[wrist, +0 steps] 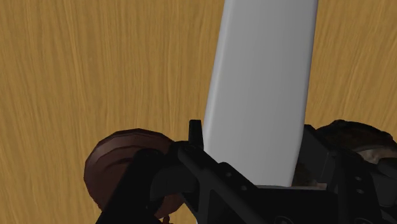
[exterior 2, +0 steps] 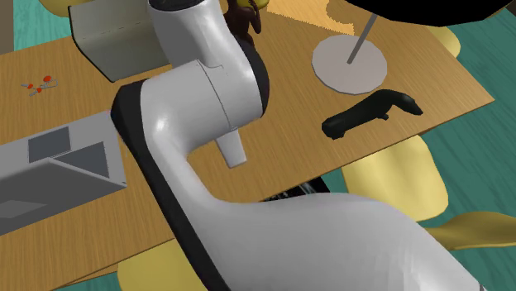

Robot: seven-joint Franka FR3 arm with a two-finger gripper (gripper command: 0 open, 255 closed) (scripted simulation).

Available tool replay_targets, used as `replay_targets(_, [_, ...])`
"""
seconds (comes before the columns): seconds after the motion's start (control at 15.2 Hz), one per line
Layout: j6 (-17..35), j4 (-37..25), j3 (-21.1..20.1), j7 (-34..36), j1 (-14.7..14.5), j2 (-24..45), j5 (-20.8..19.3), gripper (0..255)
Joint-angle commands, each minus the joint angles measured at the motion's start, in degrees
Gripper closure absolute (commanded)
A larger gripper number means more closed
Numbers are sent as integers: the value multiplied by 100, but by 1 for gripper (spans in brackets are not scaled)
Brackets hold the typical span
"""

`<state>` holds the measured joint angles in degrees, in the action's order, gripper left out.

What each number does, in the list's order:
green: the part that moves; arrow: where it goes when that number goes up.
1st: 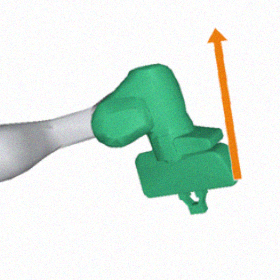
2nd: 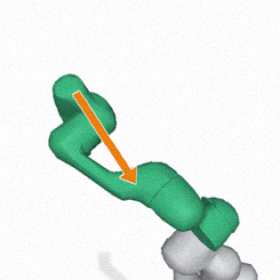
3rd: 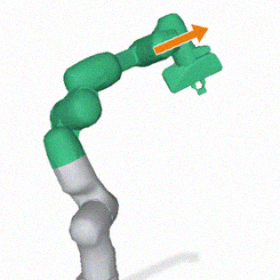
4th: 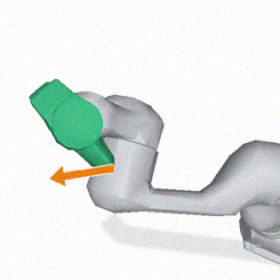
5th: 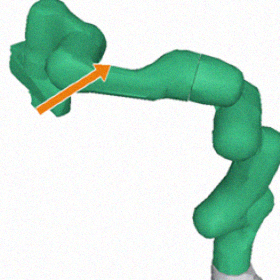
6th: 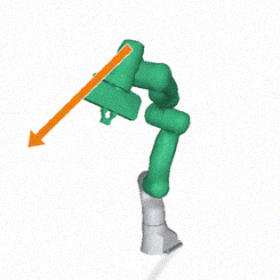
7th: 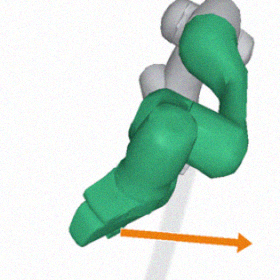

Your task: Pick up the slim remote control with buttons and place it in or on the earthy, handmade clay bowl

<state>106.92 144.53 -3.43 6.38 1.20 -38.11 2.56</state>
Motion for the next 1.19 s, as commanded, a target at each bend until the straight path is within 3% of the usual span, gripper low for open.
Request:
replay_targets(0.0, [58, -286, -196, 233, -88, 335, 105, 255])
replay_targets(0.46, [293, -1314, -834, 1020, -290, 1566, 250, 255])
replay_targets(0.86, [327, -2397, -1297, 1705, -411, 2674, 108, 255])
replay_targets(1.12, [637, -2147, -1311, 1713, -417, 2736, 100, 255])
